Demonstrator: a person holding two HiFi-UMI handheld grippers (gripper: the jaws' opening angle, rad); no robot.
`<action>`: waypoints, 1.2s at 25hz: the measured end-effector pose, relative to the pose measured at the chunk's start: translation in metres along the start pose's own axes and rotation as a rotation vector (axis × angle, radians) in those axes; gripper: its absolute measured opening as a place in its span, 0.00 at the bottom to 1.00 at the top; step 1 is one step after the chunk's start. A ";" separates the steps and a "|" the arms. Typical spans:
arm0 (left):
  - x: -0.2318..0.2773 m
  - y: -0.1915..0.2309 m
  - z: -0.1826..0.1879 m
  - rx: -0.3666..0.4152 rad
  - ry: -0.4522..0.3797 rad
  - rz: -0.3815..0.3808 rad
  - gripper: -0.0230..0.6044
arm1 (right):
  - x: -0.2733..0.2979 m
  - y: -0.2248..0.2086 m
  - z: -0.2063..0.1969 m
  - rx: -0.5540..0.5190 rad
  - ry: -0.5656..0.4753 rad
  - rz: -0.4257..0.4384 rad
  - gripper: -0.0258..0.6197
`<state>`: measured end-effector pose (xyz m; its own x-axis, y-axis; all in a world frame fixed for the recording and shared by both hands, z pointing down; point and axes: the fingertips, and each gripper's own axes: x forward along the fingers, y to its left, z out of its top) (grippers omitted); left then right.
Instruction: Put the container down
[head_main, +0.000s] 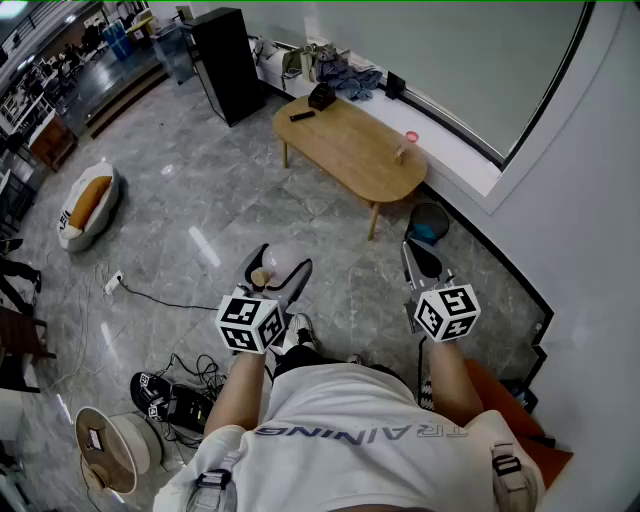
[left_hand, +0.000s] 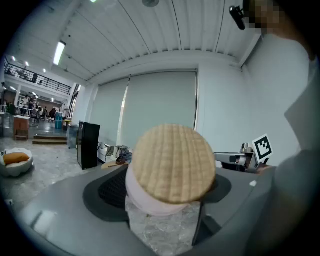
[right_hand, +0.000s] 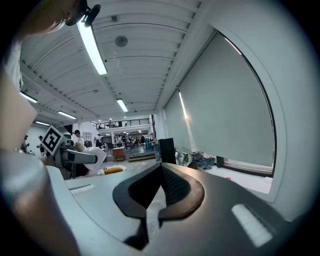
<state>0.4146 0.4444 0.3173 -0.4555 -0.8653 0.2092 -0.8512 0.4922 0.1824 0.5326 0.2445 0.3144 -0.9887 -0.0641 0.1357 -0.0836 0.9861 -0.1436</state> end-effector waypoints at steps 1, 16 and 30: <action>0.000 0.002 0.000 0.001 -0.001 -0.002 0.66 | 0.002 0.001 -0.001 0.001 0.000 -0.001 0.06; 0.000 0.010 -0.005 -0.013 0.001 -0.013 0.66 | 0.010 0.007 -0.009 0.028 -0.005 0.003 0.06; 0.039 0.060 0.006 -0.055 0.016 -0.041 0.66 | 0.069 -0.008 -0.016 0.104 0.033 -0.061 0.07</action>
<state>0.3442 0.4402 0.3308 -0.4161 -0.8833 0.2161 -0.8531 0.4615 0.2436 0.4665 0.2347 0.3403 -0.9768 -0.1165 0.1796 -0.1576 0.9591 -0.2351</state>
